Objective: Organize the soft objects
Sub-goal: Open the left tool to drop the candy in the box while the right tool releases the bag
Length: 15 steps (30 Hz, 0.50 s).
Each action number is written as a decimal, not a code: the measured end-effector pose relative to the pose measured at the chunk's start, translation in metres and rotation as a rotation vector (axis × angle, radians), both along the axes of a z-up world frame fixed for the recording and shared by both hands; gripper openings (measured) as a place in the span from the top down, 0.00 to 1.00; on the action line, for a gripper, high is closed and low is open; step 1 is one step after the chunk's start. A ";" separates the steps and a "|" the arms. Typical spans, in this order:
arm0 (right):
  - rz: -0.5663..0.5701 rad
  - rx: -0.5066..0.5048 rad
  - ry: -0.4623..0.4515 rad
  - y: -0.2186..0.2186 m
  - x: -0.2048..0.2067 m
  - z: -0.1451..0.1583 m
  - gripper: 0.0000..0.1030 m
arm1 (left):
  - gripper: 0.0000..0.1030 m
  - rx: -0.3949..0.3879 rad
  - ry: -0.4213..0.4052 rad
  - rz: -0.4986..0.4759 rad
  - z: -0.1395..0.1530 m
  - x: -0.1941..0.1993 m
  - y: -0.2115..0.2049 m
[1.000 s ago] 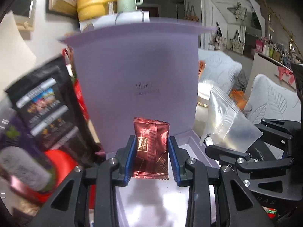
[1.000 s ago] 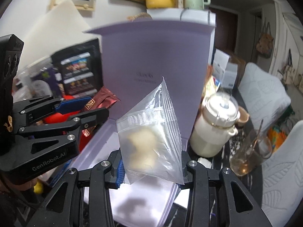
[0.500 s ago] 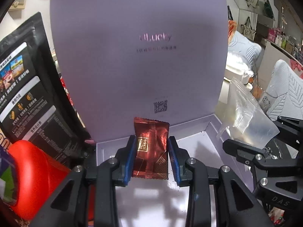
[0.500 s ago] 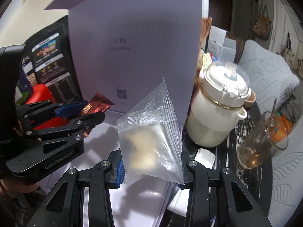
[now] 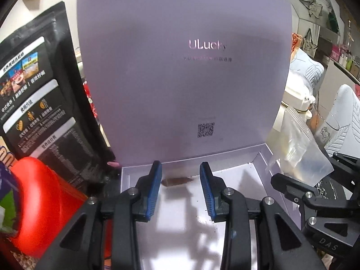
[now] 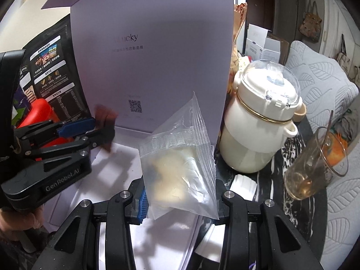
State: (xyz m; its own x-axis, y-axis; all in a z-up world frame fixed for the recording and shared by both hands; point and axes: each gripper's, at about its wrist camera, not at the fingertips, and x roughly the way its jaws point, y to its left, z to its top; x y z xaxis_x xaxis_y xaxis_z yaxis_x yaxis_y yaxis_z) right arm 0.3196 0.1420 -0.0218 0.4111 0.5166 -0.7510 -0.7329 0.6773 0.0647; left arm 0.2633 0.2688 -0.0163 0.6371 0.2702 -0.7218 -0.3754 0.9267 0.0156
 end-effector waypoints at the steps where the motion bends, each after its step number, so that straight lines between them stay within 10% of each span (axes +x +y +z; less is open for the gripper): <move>1: 0.000 0.001 -0.001 0.000 0.000 0.000 0.61 | 0.50 0.010 0.000 0.005 0.001 0.000 0.000; 3: 0.001 -0.001 -0.003 0.002 0.000 0.001 0.61 | 0.05 0.020 -0.002 0.013 0.001 -0.002 0.000; 8: -0.002 0.002 -0.017 0.001 -0.001 0.006 0.60 | 0.04 0.015 -0.004 0.018 0.001 -0.006 -0.002; 15: -0.050 0.020 -0.022 -0.008 0.006 0.010 0.28 | 0.04 0.016 -0.009 0.024 0.005 -0.014 -0.001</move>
